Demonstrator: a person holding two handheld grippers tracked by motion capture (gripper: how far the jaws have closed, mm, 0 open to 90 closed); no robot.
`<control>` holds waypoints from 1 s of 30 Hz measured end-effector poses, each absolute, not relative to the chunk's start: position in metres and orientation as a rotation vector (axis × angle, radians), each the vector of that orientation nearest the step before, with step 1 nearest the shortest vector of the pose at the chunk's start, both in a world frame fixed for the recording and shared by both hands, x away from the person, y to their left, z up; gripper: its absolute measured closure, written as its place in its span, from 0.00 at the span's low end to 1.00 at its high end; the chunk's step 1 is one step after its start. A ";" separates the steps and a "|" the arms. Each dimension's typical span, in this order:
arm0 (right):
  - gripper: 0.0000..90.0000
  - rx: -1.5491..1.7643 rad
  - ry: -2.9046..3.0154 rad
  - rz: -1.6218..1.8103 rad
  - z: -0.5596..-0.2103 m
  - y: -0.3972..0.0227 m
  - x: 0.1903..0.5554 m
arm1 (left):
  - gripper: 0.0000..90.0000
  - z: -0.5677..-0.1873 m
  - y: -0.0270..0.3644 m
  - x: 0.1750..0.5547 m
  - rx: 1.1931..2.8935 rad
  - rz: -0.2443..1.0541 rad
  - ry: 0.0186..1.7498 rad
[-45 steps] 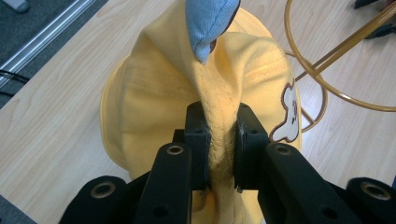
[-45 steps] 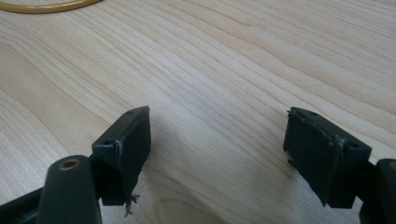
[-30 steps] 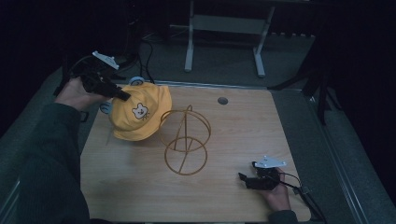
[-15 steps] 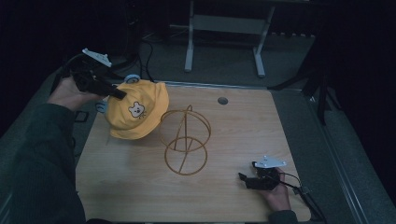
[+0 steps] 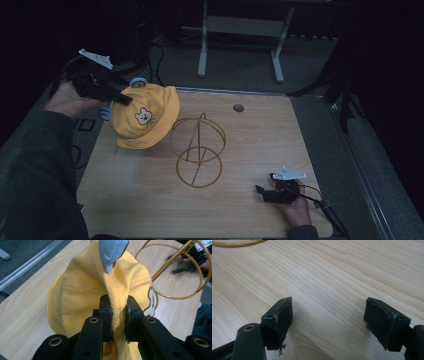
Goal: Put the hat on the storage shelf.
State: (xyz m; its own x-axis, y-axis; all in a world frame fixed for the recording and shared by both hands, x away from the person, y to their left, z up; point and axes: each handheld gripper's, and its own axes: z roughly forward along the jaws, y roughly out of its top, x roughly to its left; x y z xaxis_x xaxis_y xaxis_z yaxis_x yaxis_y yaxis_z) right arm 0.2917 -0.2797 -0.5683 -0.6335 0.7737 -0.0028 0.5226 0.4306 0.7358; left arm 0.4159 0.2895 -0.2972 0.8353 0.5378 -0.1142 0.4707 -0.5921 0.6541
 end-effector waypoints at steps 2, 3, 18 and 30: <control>0.26 1.111 2.348 1.028 -0.568 -0.280 0.292 | 0.88 -0.296 0.291 0.415 2.295 0.120 0.726; 0.26 1.110 2.349 1.028 -0.568 -0.280 0.292 | 0.88 -0.295 0.291 0.415 2.293 0.116 0.722; 0.26 1.113 2.349 1.028 -0.568 -0.280 0.292 | 0.88 -0.284 0.291 0.408 2.279 0.109 0.673; 0.26 1.114 2.349 1.027 -0.568 -0.280 0.292 | 0.88 -0.274 0.286 0.404 2.261 0.100 0.619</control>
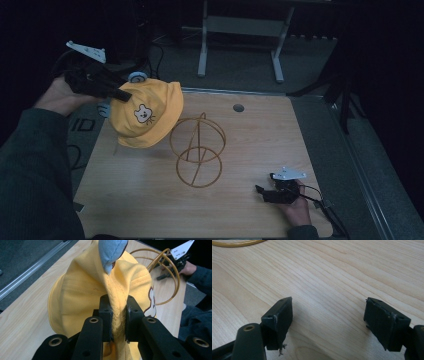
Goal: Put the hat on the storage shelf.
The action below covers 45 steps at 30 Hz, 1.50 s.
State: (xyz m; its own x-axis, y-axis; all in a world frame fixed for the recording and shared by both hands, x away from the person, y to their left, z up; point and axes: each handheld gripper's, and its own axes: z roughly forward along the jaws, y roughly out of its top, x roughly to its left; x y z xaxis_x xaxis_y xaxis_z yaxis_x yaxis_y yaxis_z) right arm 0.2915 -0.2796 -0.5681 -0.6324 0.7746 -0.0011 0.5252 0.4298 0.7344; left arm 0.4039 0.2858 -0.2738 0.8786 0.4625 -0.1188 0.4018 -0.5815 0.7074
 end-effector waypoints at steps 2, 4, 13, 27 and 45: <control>0.26 1.114 2.349 1.027 -0.568 -0.280 0.292 | 0.88 -0.274 0.285 0.404 2.256 0.095 0.612; 0.26 1.114 2.349 1.027 -0.568 -0.280 0.292 | 0.88 -0.274 0.282 0.404 2.244 0.083 0.595; 0.26 1.114 2.349 1.027 -0.568 -0.280 0.292 | 0.88 -0.272 0.273 0.403 2.248 0.063 0.550; 0.26 1.114 2.349 1.027 -0.568 -0.280 0.292 | 0.88 -0.265 0.258 0.401 2.275 0.053 0.488; 0.26 1.114 2.349 1.027 -0.568 -0.280 0.292 | 0.87 -0.255 0.238 0.401 2.308 0.046 0.424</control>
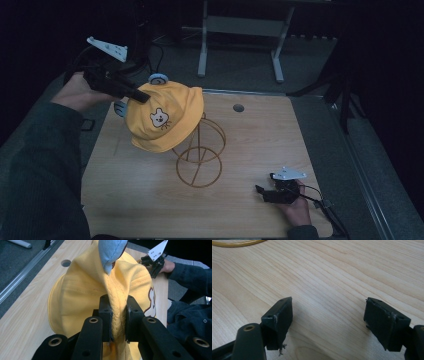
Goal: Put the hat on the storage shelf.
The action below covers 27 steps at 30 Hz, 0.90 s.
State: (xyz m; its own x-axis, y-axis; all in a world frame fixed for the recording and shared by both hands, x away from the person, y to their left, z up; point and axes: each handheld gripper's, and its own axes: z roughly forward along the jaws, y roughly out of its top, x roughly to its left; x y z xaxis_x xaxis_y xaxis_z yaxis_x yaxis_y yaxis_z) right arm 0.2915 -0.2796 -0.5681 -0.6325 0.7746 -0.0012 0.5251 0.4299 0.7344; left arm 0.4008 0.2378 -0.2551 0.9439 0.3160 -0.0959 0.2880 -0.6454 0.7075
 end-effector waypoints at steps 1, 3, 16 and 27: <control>0.26 1.114 2.349 1.027 -0.568 -0.280 0.292 | 0.87 -0.255 0.237 0.401 2.311 0.046 0.423; 0.26 1.115 2.349 1.027 -0.568 -0.280 0.292 | 0.87 -0.254 0.235 0.402 2.315 0.047 0.421; 0.26 1.112 2.349 1.027 -0.568 -0.280 0.292 | 0.87 -0.248 0.220 0.403 2.327 0.032 0.386; 0.26 1.114 2.349 1.027 -0.568 -0.280 0.292 | 0.87 -0.245 0.207 0.404 2.347 0.037 0.363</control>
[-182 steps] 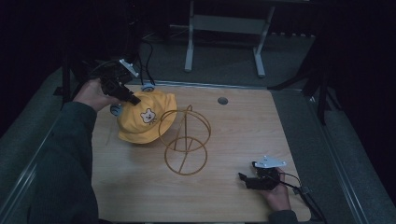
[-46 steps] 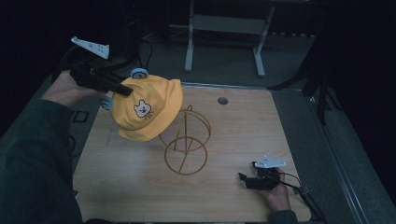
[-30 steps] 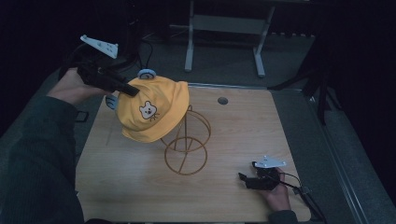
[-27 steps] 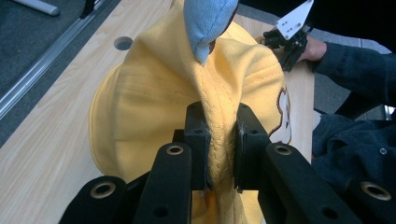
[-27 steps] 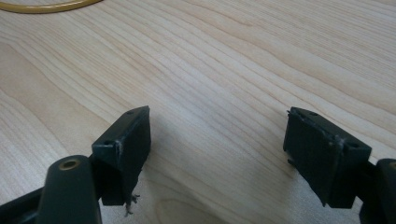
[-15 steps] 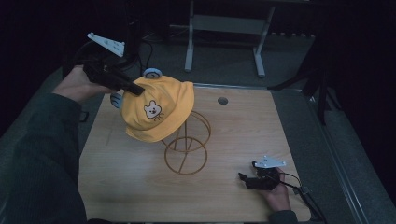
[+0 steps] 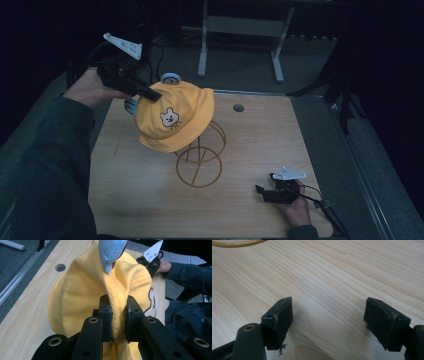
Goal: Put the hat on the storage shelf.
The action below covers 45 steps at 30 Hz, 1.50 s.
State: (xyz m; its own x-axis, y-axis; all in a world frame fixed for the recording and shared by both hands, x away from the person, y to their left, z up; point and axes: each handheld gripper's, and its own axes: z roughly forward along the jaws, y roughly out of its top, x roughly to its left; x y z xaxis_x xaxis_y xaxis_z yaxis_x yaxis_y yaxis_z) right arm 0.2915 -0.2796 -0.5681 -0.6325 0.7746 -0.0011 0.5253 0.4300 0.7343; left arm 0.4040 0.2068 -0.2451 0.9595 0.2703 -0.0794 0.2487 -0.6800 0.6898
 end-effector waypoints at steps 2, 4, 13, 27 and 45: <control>0.26 1.113 2.349 1.027 -0.568 -0.280 0.292 | 0.87 -0.245 0.205 0.404 2.346 0.036 0.361; 0.26 1.114 2.349 1.027 -0.568 -0.280 0.291 | 0.87 -0.245 0.203 0.405 2.352 0.034 0.361; 0.26 1.113 2.349 1.027 -0.568 -0.280 0.292 | 0.87 -0.244 0.191 0.404 2.372 0.043 0.343; 0.26 1.112 2.349 1.027 -0.568 -0.280 0.292 | 0.86 -0.245 0.167 0.404 2.429 0.048 0.308; 0.26 1.113 2.350 1.026 -0.568 -0.280 0.292 | 0.84 -0.254 0.139 0.409 2.496 0.049 0.291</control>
